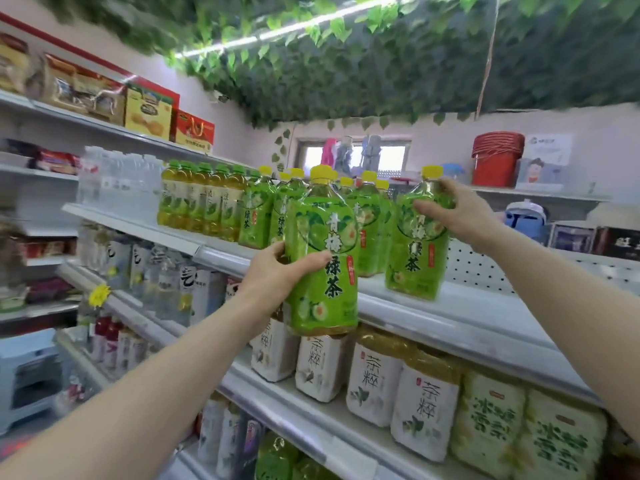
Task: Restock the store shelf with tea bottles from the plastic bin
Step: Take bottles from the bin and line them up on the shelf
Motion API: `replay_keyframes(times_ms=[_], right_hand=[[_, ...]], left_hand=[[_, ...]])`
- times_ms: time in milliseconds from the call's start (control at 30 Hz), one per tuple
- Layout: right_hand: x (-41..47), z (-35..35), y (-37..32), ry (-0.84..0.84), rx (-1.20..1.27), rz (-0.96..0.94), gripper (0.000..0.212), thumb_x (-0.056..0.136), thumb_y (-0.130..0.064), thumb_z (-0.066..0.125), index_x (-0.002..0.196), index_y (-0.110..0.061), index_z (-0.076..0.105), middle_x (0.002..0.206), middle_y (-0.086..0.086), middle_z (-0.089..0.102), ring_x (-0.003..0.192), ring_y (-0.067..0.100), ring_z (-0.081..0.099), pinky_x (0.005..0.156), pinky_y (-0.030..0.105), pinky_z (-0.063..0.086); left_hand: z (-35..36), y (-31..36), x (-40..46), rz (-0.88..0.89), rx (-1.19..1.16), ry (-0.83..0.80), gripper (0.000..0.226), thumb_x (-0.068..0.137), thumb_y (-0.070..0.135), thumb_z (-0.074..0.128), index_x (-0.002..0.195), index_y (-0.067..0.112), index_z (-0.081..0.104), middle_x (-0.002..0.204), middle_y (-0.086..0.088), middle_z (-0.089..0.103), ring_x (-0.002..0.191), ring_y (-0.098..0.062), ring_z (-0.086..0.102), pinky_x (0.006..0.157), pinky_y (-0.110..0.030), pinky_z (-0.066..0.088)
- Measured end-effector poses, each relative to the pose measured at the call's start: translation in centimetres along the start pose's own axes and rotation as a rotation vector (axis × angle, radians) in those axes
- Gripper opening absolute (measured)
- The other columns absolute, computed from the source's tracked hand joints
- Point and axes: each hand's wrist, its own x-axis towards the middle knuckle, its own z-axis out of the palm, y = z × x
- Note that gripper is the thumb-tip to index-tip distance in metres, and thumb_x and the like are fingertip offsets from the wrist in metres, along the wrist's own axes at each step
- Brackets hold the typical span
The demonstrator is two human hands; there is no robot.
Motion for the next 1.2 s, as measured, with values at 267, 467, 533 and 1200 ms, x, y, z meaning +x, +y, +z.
replay_keyframes(times_ms=[267,467,533,1200], right_hand=[[-1.5,1.7,0.9,-0.030,-0.029,0.127,0.102,0.075,-0.042,0.080,0.153,-0.025,0.017,0.093,-0.011,0.047,0.094,0.019,0.056,0.097,0.044,0.050],[0.7,4.0,2.3,0.044,-0.078,0.155,0.088,0.081,-0.030,0.078,0.148,-0.015,0.023,0.091,-0.002,0.046,0.094,0.025,0.057,0.081,0.033,0.043],[2.3,4.9,3.2,0.037,-0.074,0.189,0.093,0.081,-0.033,0.077,0.150,-0.016,0.018,0.096,0.001,0.051,0.098,0.028,0.057,0.082,0.038,0.048],[-6.7,6.3,-4.8,-0.280,0.380,0.079,0.054,0.083,-0.048,0.063,0.130,-0.039,0.037,0.109,-0.031,0.052,0.084,-0.013,0.058,0.065,0.009,0.045]], left_hand=[[-1.3,-1.3,2.8,-0.014,-0.047,-0.064,0.081,0.048,0.051,0.082,0.117,0.014,0.060,0.100,0.000,0.075,0.087,-0.016,0.073,0.078,-0.035,0.058],[-1.3,-1.7,4.6,-0.014,-0.059,-0.098,0.094,0.042,0.056,0.081,0.123,0.013,0.059,0.104,-0.001,0.074,0.092,-0.017,0.072,0.083,-0.038,0.057],[-1.2,-1.6,5.0,-0.010,-0.060,-0.112,0.092,0.042,0.057,0.081,0.121,0.014,0.061,0.104,0.000,0.074,0.092,-0.016,0.072,0.083,-0.037,0.057],[1.6,-3.3,4.5,-0.040,-0.061,-0.474,0.061,0.065,0.044,0.083,0.117,0.017,0.065,0.105,-0.003,0.075,0.097,-0.023,0.072,0.088,-0.045,0.056]])
